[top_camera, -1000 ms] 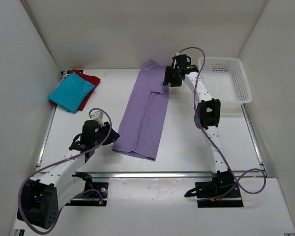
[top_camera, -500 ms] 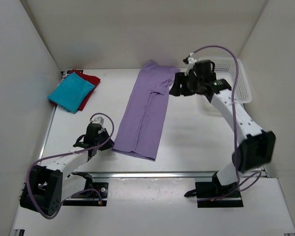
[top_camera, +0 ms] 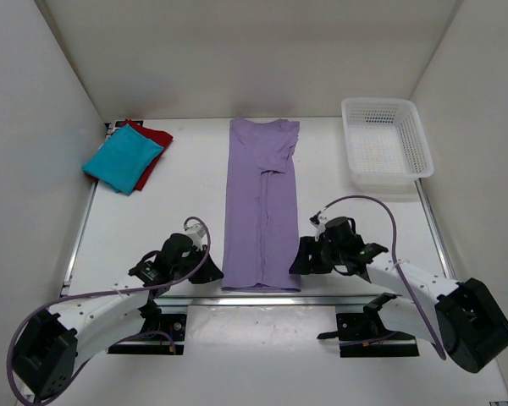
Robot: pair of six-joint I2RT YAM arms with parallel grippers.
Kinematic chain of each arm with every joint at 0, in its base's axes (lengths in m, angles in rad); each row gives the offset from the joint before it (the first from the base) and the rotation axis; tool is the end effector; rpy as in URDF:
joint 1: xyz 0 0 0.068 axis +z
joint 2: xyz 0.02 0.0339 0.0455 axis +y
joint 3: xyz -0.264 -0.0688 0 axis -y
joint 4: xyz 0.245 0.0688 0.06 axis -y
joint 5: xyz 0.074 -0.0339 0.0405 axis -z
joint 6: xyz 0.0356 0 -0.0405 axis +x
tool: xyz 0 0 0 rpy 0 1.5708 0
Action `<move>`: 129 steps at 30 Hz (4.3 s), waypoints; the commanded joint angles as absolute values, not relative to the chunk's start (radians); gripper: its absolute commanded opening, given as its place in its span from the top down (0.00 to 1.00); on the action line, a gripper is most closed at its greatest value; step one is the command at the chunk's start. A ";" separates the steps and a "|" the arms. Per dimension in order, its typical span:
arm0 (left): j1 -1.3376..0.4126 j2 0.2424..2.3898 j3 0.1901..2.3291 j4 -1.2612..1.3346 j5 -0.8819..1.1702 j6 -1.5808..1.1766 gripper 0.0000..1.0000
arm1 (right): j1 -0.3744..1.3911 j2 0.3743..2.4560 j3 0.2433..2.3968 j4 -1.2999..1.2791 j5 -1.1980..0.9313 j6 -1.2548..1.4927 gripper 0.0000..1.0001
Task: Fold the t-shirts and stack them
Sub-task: Rotate the tshirt 90 degrees, then grab the bottom of the folded rectangular tshirt with both arms, then fold the folded rectangular tshirt in 1/3 of the way, then grab one side of the 2/3 rectangular tshirt with both arms
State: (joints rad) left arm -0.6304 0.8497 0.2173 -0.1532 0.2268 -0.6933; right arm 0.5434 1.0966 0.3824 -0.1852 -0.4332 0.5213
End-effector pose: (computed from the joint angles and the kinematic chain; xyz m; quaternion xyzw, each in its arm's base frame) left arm 0.1210 -0.0982 0.1385 0.0144 0.9189 -0.3161 0.2356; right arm 0.1549 0.1110 0.1500 -0.0810 0.9213 0.3381 0.1742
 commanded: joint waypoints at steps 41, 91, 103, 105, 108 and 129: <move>-0.629 0.631 0.235 -0.419 0.440 -0.730 1.00 | 0.795 0.689 0.242 -0.334 -0.328 0.887 1.00; -0.301 1.629 0.976 0.292 0.301 -0.773 0.63 | 0.222 1.668 1.104 0.020 -0.384 0.422 0.80; -0.503 1.617 0.604 0.479 0.311 -0.844 0.72 | 0.419 1.596 0.887 0.073 -0.398 0.416 1.00; -0.505 1.635 0.597 0.476 0.301 -0.835 0.72 | 0.408 1.559 0.806 0.118 -0.394 0.434 1.00; -0.488 1.660 0.572 0.492 0.308 -0.838 0.73 | 0.370 1.563 0.723 0.146 -0.396 0.437 1.00; -0.394 1.315 0.374 0.328 0.221 -0.767 0.57 | 0.265 1.296 0.417 0.252 -0.448 0.471 0.61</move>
